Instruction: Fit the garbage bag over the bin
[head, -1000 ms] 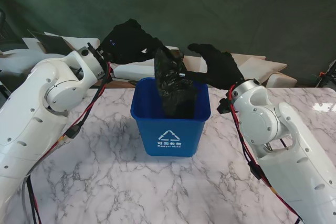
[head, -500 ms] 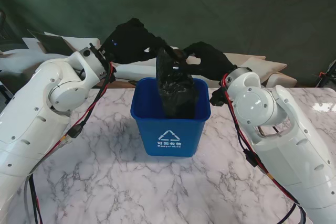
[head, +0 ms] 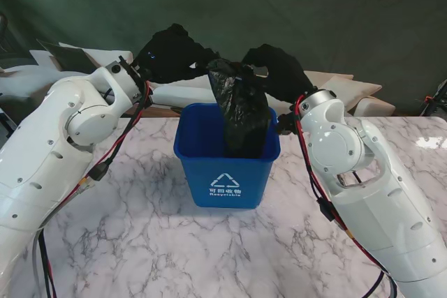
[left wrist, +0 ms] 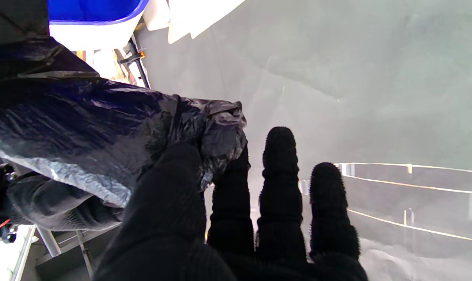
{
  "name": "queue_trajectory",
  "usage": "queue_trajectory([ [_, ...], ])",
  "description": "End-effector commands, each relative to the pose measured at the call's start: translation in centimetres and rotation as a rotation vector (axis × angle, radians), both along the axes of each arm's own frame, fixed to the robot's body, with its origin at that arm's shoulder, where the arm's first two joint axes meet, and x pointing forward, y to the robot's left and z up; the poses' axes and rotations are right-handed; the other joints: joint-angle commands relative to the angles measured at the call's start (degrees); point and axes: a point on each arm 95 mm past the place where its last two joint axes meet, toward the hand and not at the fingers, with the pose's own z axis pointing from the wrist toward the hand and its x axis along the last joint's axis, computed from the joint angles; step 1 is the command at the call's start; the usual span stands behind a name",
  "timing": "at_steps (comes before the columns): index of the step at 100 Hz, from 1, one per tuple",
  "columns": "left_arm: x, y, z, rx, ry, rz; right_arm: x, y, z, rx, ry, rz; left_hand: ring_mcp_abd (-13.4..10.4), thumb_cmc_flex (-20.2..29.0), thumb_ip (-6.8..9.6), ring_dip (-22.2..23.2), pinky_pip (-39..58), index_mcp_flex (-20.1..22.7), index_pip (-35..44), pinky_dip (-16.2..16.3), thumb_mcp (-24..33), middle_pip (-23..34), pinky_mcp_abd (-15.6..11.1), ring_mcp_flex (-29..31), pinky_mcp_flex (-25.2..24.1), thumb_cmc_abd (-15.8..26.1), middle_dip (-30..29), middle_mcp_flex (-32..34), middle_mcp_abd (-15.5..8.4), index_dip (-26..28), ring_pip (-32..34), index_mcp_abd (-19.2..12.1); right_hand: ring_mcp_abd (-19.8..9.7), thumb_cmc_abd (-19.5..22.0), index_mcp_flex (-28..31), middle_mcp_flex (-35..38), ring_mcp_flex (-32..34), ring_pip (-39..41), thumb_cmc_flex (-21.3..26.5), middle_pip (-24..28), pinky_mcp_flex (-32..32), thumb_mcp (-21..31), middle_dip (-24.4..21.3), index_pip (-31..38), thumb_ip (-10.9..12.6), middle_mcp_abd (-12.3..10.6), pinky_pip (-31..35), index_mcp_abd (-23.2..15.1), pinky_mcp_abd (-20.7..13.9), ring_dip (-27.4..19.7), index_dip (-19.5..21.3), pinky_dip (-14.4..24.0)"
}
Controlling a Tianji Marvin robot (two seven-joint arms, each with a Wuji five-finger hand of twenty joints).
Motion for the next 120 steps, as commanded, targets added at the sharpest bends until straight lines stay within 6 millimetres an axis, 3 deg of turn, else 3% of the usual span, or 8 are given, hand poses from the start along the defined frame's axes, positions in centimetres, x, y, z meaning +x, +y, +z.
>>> queue_trajectory([
  [1,0.4,0.6,0.6,0.012,-0.007,0.027,-0.5,-0.1,0.1,0.013,-0.012,0.005,-0.5,3.9,-1.04,-0.6,-0.5,-1.2,0.6,-0.7,-0.4,-1.2,-0.5,-1.8,-1.1,2.1,-0.4,-1.7,0.0,-0.4,-1.4,-0.5,-1.7,0.1,2.2,1.0,0.7,1.1,0.7,1.2,-0.1,3.3,0.9,2.9,-0.6,-1.7,0.6,-6.0,0.0,0.5,1.0,-0.7],
  [29,0.1,1.8,1.9,0.029,-0.046,0.057,-1.5,-0.7,0.2,0.052,-0.076,0.038,-0.4,3.3,-0.93,-1.0,-0.5,-1.4,-4.3,-0.7,-0.5,-1.4,0.0,-2.4,-1.5,2.8,-0.9,-2.9,0.3,-4.3,-1.9,1.4,-2.3,0.9,3.6,2.3,1.6,1.5,0.6,0.7,0.2,3.2,1.1,1.5,-1.8,-2.9,1.0,-11.4,-0.4,0.6,3.2,-1.2],
  [54,-0.1,3.1,2.2,0.07,-0.06,0.088,-2.1,-1.2,-0.1,0.078,-0.076,0.053,0.1,2.0,-1.24,-1.6,-1.1,-0.6,-10.4,-0.6,-0.8,-0.3,0.5,-3.5,-1.9,4.3,-3.7,-5.6,0.9,-5.3,-3.2,2.0,-2.6,0.9,4.0,5.3,3.2,2.4,1.0,1.6,0.9,4.5,1.8,1.4,-2.2,-3.8,1.3,-10.2,-0.5,1.0,4.9,-1.5],
  [86,-0.1,3.9,1.9,0.096,-0.047,0.108,-2.3,-2.6,-0.6,0.093,-0.104,0.016,0.1,0.4,-1.4,-1.4,-0.7,1.1,-10.4,-0.3,-1.5,0.2,0.8,-3.0,-1.6,4.8,-4.2,-5.6,1.0,-4.9,-3.0,2.4,-2.8,1.1,4.0,6.1,3.6,3.0,0.6,1.8,1.2,5.1,2.6,1.1,-2.5,-4.1,1.7,-10.0,-0.7,1.3,5.6,-1.8],
  [94,-0.2,4.0,2.0,0.083,-0.045,0.106,-2.4,-2.9,-0.6,0.095,-0.109,0.012,0.3,-2.4,-1.56,-1.4,-1.1,-1.2,-15.0,-0.1,-1.8,1.1,0.8,-3.8,-2.0,4.6,-9.1,-7.9,1.2,-6.5,-3.8,3.3,-2.8,1.3,3.8,6.0,3.5,3.0,0.4,1.6,1.2,4.8,2.6,0.9,-2.6,-4.1,1.9,-10.5,-0.8,1.4,5.7,-1.8],
  [98,-0.4,4.1,2.1,0.08,-0.046,0.106,-2.4,-3.0,-0.6,0.093,-0.109,0.013,0.5,-3.8,-1.78,-1.9,-1.7,-2.6,-18.8,-0.1,-2.1,1.0,0.9,-4.7,-2.5,4.8,-16.4,-9.9,1.3,-6.7,-4.8,3.3,-2.9,1.5,3.8,6.0,3.5,3.0,0.2,1.4,1.2,4.5,2.6,0.6,-2.8,-4.2,1.9,-11.1,-0.9,1.4,5.7,-1.9],
  [109,-0.9,4.5,2.5,0.084,-0.038,0.106,-2.5,-3.0,-0.6,0.088,-0.103,0.023,0.3,-8.6,-2.23,-3.0,-3.0,-5.3,-26.8,-0.1,-3.1,-4.0,1.2,-6.4,-3.6,7.2,-20.6,-13.5,2.0,-10.0,-6.9,3.2,-2.9,2.6,3.4,5.7,3.3,2.4,0.2,0.1,1.3,2.6,2.2,-0.3,-2.9,-4.2,2.2,-13.5,-1.1,1.1,6.9,-2.1],
  [120,-1.7,4.9,2.6,0.09,-0.015,0.093,-2.4,-2.9,-0.8,0.082,-0.1,0.034,-0.2,-15.8,-3.72,-6.8,-6.3,-6.0,-32.4,-0.5,-4.2,-13.0,2.2,-7.8,-5.2,9.5,-29.4,-18.3,3.9,-15.0,-12.1,3.1,-2.8,3.2,3.1,5.4,2.9,2.0,-0.3,-0.7,1.2,1.5,1.8,-1.0,-3.0,-4.3,2.1,-15.8,-1.4,0.9,7.4,-2.3],
])
